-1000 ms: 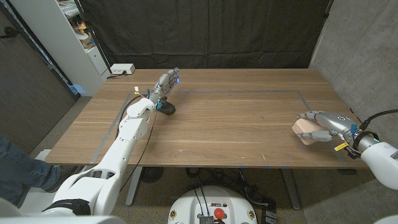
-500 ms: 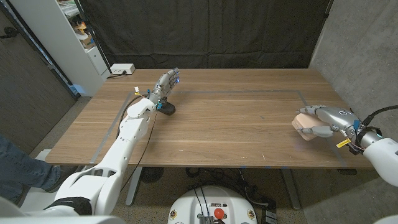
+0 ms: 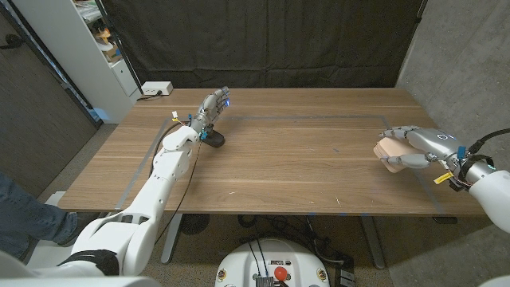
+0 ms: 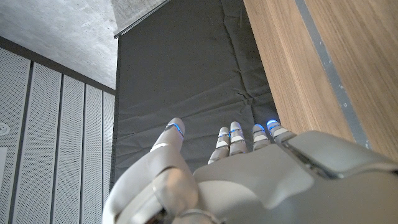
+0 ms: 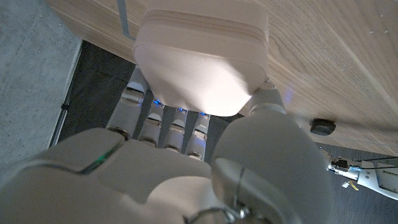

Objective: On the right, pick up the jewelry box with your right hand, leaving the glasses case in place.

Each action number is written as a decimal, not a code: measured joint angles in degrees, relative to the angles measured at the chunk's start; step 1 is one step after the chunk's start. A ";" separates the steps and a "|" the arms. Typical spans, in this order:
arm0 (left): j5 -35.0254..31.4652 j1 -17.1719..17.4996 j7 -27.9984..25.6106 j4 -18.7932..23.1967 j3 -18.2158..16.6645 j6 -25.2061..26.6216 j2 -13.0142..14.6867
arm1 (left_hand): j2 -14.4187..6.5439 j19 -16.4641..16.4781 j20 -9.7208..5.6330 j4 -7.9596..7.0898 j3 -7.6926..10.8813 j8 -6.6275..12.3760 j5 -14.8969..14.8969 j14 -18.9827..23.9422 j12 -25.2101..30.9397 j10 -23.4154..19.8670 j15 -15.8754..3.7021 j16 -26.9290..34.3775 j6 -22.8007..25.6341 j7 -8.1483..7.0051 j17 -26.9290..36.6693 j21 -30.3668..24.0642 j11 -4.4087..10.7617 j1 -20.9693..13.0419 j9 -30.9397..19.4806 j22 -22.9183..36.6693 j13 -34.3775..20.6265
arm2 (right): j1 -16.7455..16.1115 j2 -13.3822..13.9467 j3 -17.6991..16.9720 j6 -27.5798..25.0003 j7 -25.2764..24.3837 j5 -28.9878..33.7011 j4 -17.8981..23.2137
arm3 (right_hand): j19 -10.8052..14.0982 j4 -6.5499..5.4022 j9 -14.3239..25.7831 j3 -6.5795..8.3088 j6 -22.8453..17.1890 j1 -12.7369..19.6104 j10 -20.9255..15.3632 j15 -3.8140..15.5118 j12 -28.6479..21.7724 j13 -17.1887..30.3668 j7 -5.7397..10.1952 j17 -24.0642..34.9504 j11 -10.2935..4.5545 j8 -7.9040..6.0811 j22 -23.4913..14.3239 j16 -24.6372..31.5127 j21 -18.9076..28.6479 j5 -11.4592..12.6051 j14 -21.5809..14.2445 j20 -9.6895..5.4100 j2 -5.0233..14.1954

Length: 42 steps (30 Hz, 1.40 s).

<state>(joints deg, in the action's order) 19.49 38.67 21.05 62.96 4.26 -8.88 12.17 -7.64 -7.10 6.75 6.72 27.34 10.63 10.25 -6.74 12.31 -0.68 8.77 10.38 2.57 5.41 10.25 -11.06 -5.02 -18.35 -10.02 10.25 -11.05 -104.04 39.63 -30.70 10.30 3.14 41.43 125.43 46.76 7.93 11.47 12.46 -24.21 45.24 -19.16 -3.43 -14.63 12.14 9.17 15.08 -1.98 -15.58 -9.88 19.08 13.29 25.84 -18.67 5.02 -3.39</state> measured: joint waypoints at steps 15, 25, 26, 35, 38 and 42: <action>-0.06 -0.83 1.07 -1.44 -0.31 -0.69 -0.12 | 0.00 0.00 0.00 0.16 0.16 0.00 0.00 0.00 0.00 0.00 0.00 0.00 0.00 0.00 0.00 0.00 0.00 0.00 0.00 0.00 0.00 | 1.72 -2.90 -1.92 2.01 1.16 0.90 2.36 | -0.02 0.02 0.00 -0.02 -0.37 0.01 -0.20 0.10 0.00 -0.01 0.04 0.24 0.24 0.00 0.00 -0.03 -0.38 -0.43 -0.10 0.02 -0.01; -0.12 -1.65 1.82 -3.13 -0.52 -1.51 -0.48 | 0.00 0.00 0.00 0.16 0.15 0.00 0.00 0.00 0.00 0.00 0.00 0.00 0.00 0.00 0.00 0.00 0.00 0.00 0.00 0.00 0.00 | 2.87 -4.34 -2.86 3.11 1.88 1.35 3.45 | -0.02 -0.38 0.00 -0.10 -0.88 0.07 -0.49 0.19 0.00 -0.01 0.14 0.50 -0.06 0.34 0.00 -0.01 -0.38 -0.65 -0.19 0.02 -0.07; -0.13 -1.65 1.87 -3.13 -0.52 -1.55 -0.48 | 0.00 0.00 0.00 0.15 0.15 0.00 0.00 0.00 0.00 0.00 0.00 0.00 0.00 0.00 0.00 0.00 0.00 0.00 0.00 0.00 0.00 | 2.94 -4.42 -2.90 3.11 1.88 1.35 3.50 | -0.02 -0.38 0.00 -0.10 -0.88 0.07 -0.49 0.19 0.00 -0.01 0.14 0.51 -0.06 0.34 0.00 0.00 -0.38 -0.65 -0.19 0.02 -0.07; -0.22 -2.08 2.16 -4.20 -0.80 -1.93 -0.81 | 0.00 0.00 0.00 0.15 0.15 0.00 0.00 0.00 0.00 0.00 0.00 0.00 0.00 0.00 0.00 0.00 0.00 0.00 0.00 0.00 0.00 | 3.88 -5.26 -3.42 4.12 2.63 1.60 4.06 | -0.03 -0.38 0.00 -0.10 -1.09 0.07 -0.49 0.20 0.00 -0.01 -0.06 0.52 -0.06 0.34 0.00 0.02 -0.60 -0.65 -0.19 0.03 -0.07; -0.23 -2.09 2.17 -4.24 -0.89 -1.98 -0.86 | 0.00 0.00 0.00 0.15 0.15 0.00 0.00 0.00 0.00 0.00 0.00 0.00 0.00 0.00 0.00 0.00 0.00 0.00 0.00 0.00 0.00 | 4.14 -5.46 -3.53 4.51 2.88 1.61 4.12 | -0.03 -0.37 0.00 -0.11 -1.08 0.07 -0.49 0.20 0.00 -0.01 -0.06 0.52 -0.06 0.34 0.00 0.02 -0.60 -0.65 -0.19 0.03 -0.07; -0.25 -2.06 2.18 -4.22 -0.98 -1.99 -0.93 | 0.00 0.00 0.00 -0.09 0.40 0.00 0.00 0.00 0.00 0.00 0.00 0.00 0.00 0.00 0.00 0.00 0.00 0.00 0.00 0.00 0.00 | 4.42 -5.69 -3.59 4.99 3.14 1.62 4.17 | -0.03 -0.37 0.00 -0.11 -1.08 0.07 -0.49 -0.02 0.24 -0.01 -0.06 0.52 -0.06 0.33 0.00 0.01 -0.60 -1.09 -0.40 0.03 -0.07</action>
<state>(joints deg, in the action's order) 19.24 36.62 23.23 58.73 3.28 -10.87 11.24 -7.64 -7.10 6.75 6.63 27.73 10.63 10.25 -6.74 12.31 -0.68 8.77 10.38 2.57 5.41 10.25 -11.06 -5.02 -18.36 -10.02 10.25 -11.06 -99.62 33.94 -34.29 15.29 6.28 43.05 129.60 46.74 7.56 11.47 12.35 -25.29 45.31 -19.66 -3.45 -14.40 12.12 9.11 15.59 -2.04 -15.25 -9.88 19.09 12.68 24.75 -19.07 5.05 -3.46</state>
